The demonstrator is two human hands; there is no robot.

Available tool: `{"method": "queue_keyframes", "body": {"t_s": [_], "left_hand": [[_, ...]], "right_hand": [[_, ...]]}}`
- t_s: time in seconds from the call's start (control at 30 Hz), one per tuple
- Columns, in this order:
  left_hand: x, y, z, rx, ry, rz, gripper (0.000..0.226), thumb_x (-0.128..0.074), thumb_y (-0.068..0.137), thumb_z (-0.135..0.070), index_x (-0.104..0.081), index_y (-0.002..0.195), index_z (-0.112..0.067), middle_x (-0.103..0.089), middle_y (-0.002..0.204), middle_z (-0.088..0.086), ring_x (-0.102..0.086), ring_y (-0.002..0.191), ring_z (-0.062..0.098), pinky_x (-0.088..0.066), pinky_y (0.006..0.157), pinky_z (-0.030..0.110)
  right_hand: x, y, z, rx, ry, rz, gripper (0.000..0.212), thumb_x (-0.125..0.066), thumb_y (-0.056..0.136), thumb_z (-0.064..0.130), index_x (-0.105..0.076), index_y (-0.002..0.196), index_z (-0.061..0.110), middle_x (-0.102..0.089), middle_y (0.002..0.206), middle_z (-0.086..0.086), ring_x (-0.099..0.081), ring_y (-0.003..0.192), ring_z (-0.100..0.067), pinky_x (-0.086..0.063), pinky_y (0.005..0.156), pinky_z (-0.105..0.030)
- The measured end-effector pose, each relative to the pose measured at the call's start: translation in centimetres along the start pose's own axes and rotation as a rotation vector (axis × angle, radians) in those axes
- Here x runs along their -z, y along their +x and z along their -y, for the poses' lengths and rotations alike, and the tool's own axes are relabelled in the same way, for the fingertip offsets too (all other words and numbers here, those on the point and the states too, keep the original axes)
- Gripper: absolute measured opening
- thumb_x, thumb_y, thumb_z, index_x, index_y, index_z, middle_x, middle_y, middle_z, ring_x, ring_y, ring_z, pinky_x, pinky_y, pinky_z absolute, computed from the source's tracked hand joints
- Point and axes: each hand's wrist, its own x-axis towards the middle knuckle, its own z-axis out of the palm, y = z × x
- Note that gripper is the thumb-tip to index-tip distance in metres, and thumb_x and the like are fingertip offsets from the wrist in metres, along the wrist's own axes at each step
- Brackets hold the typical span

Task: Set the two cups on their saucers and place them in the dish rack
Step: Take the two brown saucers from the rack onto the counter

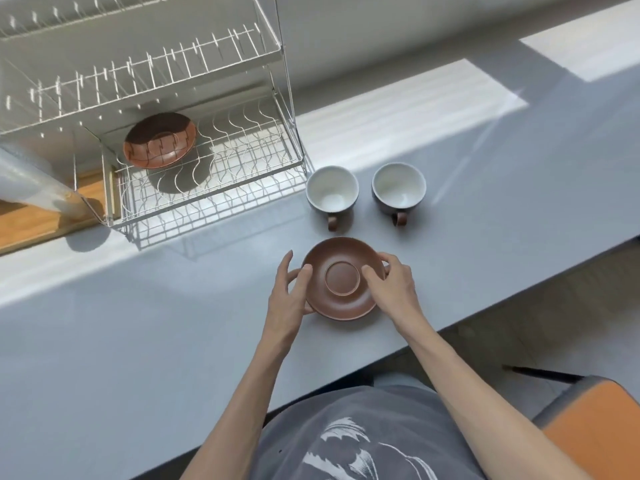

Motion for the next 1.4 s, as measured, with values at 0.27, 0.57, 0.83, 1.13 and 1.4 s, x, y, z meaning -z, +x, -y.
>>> {"method": "queue_keyframes", "body": {"t_s": [0.27,0.57,0.83,1.13,1.4], "left_hand": [[-4.3,1.0,-0.5,-0.023,0.055,0.120,0.067,-0.057,0.088,-0.059,-0.031,0.149,-0.048,-0.053,0.139,-0.006,-0.063,0.119,0.021,-0.060,0.086,0.040],[-7.6,1.8,-0.4,-0.019,0.095,0.181,0.067,-0.057,0.090,-0.057,-0.031,0.151,-0.043,-0.050,0.141,-0.004,-0.062,0.119,0.020,-0.061,0.088,0.040],[-8.9,2.2,-0.6,-0.013,0.132,0.204,0.062,-0.055,0.094,-0.055,-0.032,0.150,-0.044,-0.047,0.144,-0.002,-0.056,0.126,0.017,-0.059,0.092,0.042],[-9.1,2.2,-0.8,-0.022,0.196,0.211,0.073,-0.056,0.084,-0.064,-0.035,0.150,-0.041,-0.047,0.148,-0.003,-0.052,0.131,0.019,-0.051,0.104,0.048],[-6.6,3.5,-2.8,-0.051,0.605,0.308,0.059,-0.051,0.095,-0.055,-0.040,0.149,-0.035,-0.050,0.147,-0.002,-0.056,0.126,0.018,-0.044,0.107,0.037]], "right_hand": [[3.2,1.2,-2.1,-0.075,0.067,-0.111,0.047,-0.056,0.088,0.043,-0.053,0.131,0.025,-0.050,0.125,-0.009,-0.058,0.108,-0.024,-0.049,0.097,-0.041],[5.4,2.0,-3.6,-0.108,0.081,-0.196,0.046,-0.055,0.091,0.040,-0.051,0.133,0.023,-0.047,0.130,-0.010,-0.054,0.110,-0.024,-0.044,0.098,-0.035],[6.3,2.4,-4.2,-0.126,0.073,-0.202,0.048,-0.055,0.092,0.040,-0.048,0.137,0.022,-0.045,0.136,-0.013,-0.053,0.119,-0.028,-0.042,0.100,-0.036],[6.3,2.6,-4.2,-0.112,0.005,-0.192,0.052,-0.054,0.093,0.038,-0.045,0.140,0.021,-0.042,0.137,-0.012,-0.054,0.120,-0.029,-0.041,0.099,-0.034],[4.9,2.3,-2.0,0.161,-0.427,-0.257,0.050,-0.053,0.093,0.033,-0.046,0.140,0.018,-0.036,0.147,-0.012,-0.037,0.136,-0.030,-0.036,0.107,-0.045]]}}
